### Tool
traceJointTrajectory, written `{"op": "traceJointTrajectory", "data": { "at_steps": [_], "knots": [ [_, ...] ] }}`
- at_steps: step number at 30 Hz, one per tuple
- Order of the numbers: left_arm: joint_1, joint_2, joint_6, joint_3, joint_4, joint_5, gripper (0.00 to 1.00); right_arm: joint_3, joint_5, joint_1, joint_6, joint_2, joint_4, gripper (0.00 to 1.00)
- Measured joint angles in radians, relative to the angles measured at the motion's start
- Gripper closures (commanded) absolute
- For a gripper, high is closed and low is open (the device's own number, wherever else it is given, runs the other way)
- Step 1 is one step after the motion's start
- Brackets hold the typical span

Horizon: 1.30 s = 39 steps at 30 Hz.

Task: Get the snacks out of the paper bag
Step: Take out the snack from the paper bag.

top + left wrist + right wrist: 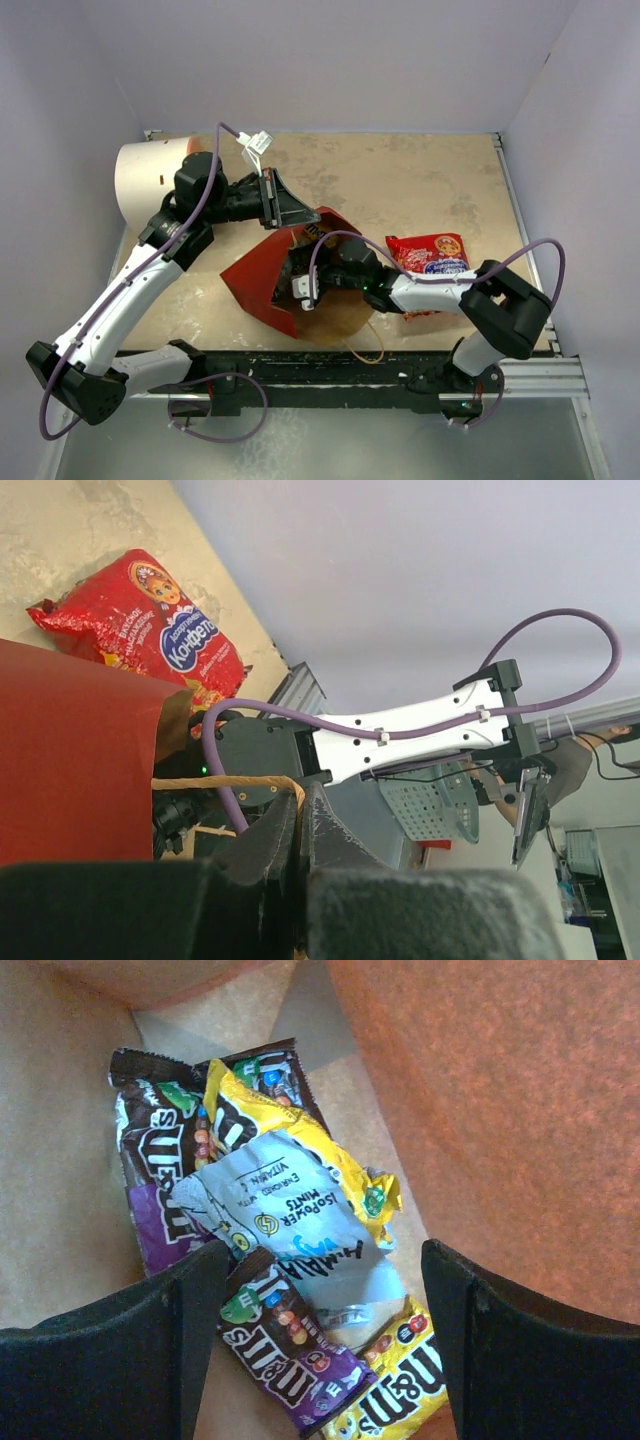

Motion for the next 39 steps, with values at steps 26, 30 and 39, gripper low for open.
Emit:
{"op": "traceJointTrajectory", "data": {
  "at_steps": [26,30,39],
  "knots": [
    [0.0,0.035,0.128,0.109,-0.121,-0.116,1.0,-0.032,0.062,0.014,0.077,-0.015,0.101,0.22],
    [0.0,0.034,0.15,0.109,-0.142,-0.15,1.0,-0.065,0.069,0.016,0.075,-0.175,-0.018,0.21],
    [0.0,0.035,0.15,0.109,-0.142,-0.146,1.0,-0.076,0.081,0.086,0.087,-0.378,-0.201,0.28]
  ]
}}
